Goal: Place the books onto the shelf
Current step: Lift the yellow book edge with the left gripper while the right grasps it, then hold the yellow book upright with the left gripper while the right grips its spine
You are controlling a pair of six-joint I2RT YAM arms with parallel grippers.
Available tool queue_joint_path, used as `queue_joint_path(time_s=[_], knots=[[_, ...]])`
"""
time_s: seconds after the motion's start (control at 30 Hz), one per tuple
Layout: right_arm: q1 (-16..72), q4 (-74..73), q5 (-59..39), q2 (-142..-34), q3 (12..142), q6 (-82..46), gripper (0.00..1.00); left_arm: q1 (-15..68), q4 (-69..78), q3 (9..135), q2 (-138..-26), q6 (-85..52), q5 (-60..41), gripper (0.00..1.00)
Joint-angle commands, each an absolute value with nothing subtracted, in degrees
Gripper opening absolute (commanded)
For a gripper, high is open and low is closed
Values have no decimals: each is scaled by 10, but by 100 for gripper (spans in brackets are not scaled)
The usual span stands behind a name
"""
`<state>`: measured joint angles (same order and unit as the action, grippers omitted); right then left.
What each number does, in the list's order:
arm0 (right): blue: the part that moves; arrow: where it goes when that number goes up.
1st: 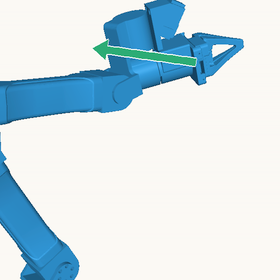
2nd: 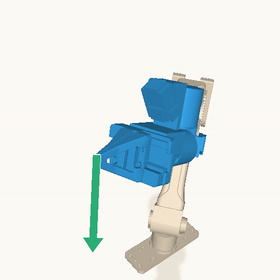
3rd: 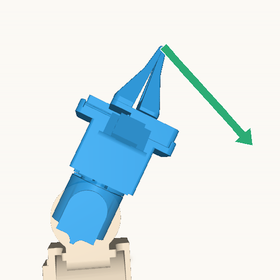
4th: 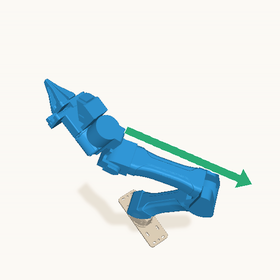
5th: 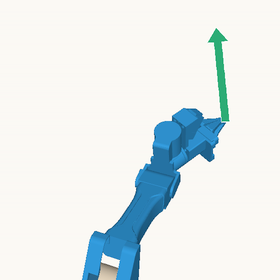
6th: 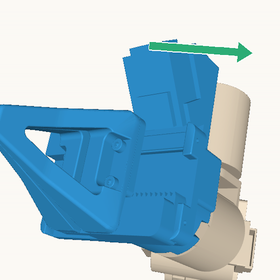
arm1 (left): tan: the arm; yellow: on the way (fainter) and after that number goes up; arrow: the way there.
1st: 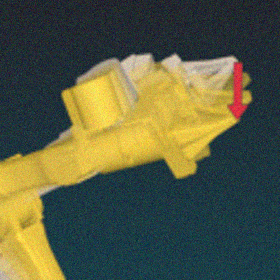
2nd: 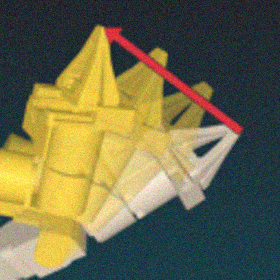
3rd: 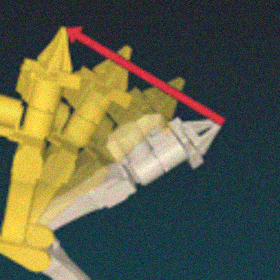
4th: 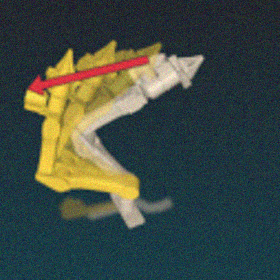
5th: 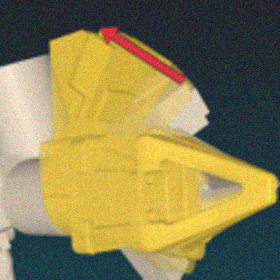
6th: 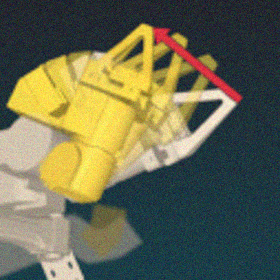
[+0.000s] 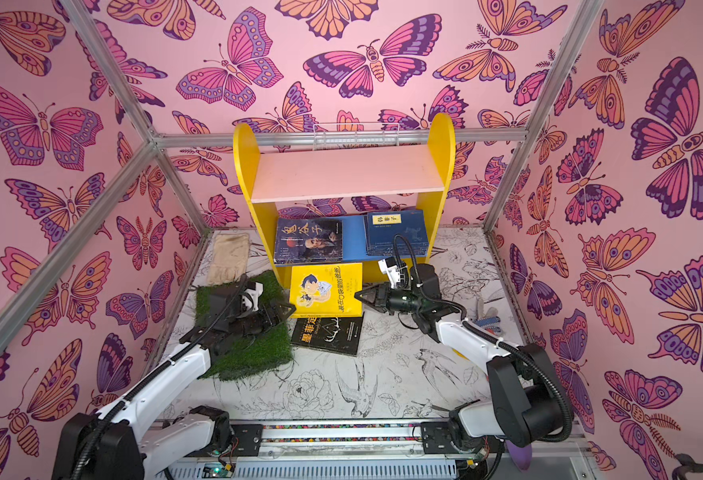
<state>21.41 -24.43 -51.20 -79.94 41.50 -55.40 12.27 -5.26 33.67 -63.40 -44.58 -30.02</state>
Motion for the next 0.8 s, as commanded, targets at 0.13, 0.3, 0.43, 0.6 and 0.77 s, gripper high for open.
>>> queue_joint_path(time_s=[0.13, 0.3, 0.43, 0.6, 0.77], knots=[[219, -336, -533, -803, 427, -584, 0, 134, 75, 317, -664, -492, -360, 79], [238, -343, -528, -809, 422, -585, 0, 149, 103, 323, -678, -501, -360, 69], [243, -347, -527, -813, 411, -585, 0, 152, 106, 323, -667, -499, -361, 45], [243, -264, -506, -807, 410, -533, 0, 153, 106, 315, -644, -491, -360, 0], [219, -180, -430, -786, 400, -502, 35, 155, 118, 303, -614, -466, -394, 0]])
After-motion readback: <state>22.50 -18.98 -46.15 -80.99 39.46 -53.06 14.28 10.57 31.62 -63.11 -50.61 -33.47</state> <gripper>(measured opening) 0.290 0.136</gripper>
